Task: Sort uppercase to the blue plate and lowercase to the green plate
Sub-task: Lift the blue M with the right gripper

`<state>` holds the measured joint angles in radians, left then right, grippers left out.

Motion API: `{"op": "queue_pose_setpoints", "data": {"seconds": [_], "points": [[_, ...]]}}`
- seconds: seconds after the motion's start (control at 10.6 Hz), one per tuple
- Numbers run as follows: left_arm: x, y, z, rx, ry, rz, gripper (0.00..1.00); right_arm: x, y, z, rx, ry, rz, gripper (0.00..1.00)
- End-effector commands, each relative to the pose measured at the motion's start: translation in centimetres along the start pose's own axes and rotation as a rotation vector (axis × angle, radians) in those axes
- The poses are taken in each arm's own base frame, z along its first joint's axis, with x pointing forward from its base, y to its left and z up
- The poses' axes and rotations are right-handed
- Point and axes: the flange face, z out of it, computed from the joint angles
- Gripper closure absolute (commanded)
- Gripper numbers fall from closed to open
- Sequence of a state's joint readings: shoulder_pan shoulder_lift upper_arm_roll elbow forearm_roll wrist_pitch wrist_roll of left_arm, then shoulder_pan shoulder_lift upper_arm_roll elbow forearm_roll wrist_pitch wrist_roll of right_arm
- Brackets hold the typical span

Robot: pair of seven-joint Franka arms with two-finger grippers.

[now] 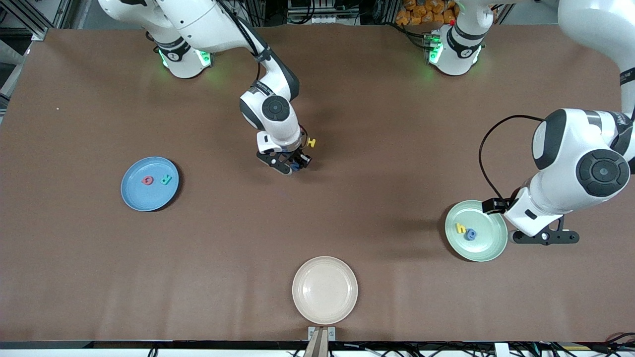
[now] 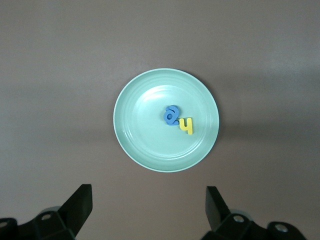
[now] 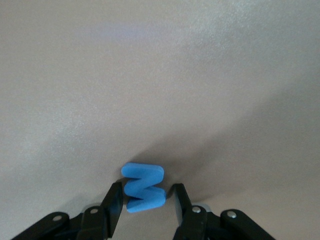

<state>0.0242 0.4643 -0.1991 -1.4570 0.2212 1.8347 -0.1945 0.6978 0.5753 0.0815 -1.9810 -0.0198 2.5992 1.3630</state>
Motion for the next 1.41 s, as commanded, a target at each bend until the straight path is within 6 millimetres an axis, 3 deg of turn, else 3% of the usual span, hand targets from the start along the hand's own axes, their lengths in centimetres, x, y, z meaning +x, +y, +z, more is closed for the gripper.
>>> {"op": "queue_pose_setpoints", "data": {"seconds": [0.0, 0.38, 0.94, 1.13, 1.32], "points": [[-0.5, 0.0, -0.7, -0.017, -0.008, 0.002, 0.0, 0.8, 0.3, 0.2, -0.013, 0.002, -0.012, 0.49], [-0.6, 0.0, -0.6, -0.017, -0.011, 0.002, 0.0, 1.0, 0.4, 0.3, -0.016, 0.0, -0.018, 0.51], [-0.7, 0.3, -0.5, -0.042, -0.019, -0.004, 0.0, 0.9, 0.4, 0.3, -0.016, 0.0, -0.021, 0.66], [-0.8, 0.8, -0.5, -0.045, -0.021, 0.003, 0.0, 0.9, 0.4, 0.3, -0.016, 0.0, -0.023, 0.76], [-1.4, 1.9, -0.8, -0.041, -0.046, 0.025, 0.0, 0.9, 0.4, 0.2, -0.014, 0.001, -0.025, 0.76]]}}
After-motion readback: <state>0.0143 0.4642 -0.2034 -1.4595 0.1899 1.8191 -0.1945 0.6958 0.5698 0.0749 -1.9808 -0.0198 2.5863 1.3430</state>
